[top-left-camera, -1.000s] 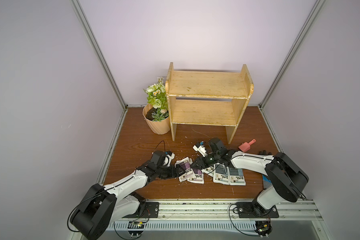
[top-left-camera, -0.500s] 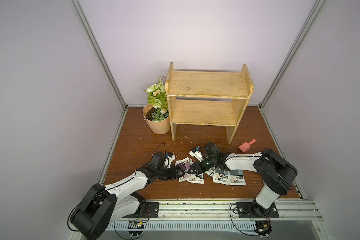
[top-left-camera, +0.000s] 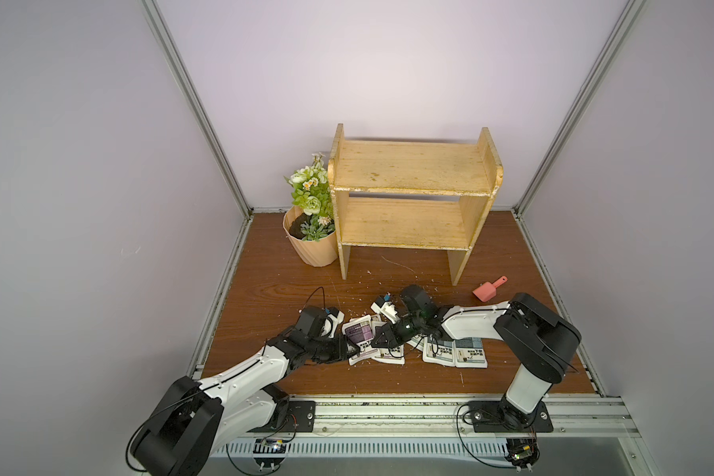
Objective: Place the bagged coffee beans on the shelf by color
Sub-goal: Pick up the bagged coffee beans at the center of the board.
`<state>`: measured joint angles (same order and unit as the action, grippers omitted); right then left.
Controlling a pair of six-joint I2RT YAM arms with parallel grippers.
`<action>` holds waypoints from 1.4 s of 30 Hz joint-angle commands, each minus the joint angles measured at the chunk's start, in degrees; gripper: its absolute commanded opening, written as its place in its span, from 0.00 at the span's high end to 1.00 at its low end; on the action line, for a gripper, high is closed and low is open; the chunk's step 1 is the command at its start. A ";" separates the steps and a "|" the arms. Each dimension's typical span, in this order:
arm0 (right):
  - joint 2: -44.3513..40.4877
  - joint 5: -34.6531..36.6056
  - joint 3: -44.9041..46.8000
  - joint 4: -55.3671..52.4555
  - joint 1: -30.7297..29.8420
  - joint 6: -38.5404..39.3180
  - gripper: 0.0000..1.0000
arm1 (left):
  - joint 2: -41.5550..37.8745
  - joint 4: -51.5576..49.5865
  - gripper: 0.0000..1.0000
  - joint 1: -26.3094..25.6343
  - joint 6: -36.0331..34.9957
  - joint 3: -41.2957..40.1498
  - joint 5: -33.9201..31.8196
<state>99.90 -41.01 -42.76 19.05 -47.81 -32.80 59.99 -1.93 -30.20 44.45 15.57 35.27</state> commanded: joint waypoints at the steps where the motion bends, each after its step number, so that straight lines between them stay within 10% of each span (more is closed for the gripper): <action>1: 0.98 -2.21 -1.65 1.08 -0.60 0.37 0.89 | -1.07 -0.61 0.66 -0.65 -0.67 0.20 -0.28; 13: 1.70 -3.63 -5.48 0.38 -1.41 1.11 0.90 | -6.68 -0.03 0.83 0.28 0.38 -0.26 -1.24; 22: -0.47 -3.92 -4.80 2.17 -2.00 0.56 0.91 | -12.08 5.39 0.61 4.53 3.63 -2.57 0.59; 30: -1.88 -3.64 -6.22 2.16 -2.59 0.81 0.91 | -14.59 5.80 0.75 4.71 4.04 -3.09 0.59; 34: -2.33 -2.94 -8.13 1.25 -2.64 1.56 0.91 | -14.76 5.62 0.98 4.71 3.74 -2.72 0.81; 42: -5.27 -2.01 -12.45 -4.21 -2.63 4.66 0.88 | -18.26 0.26 1.00 4.73 1.42 0.19 -2.47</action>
<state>98.96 -41.43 -51.35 13.56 -49.54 -30.65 42.96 0.62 -25.58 47.83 13.45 33.47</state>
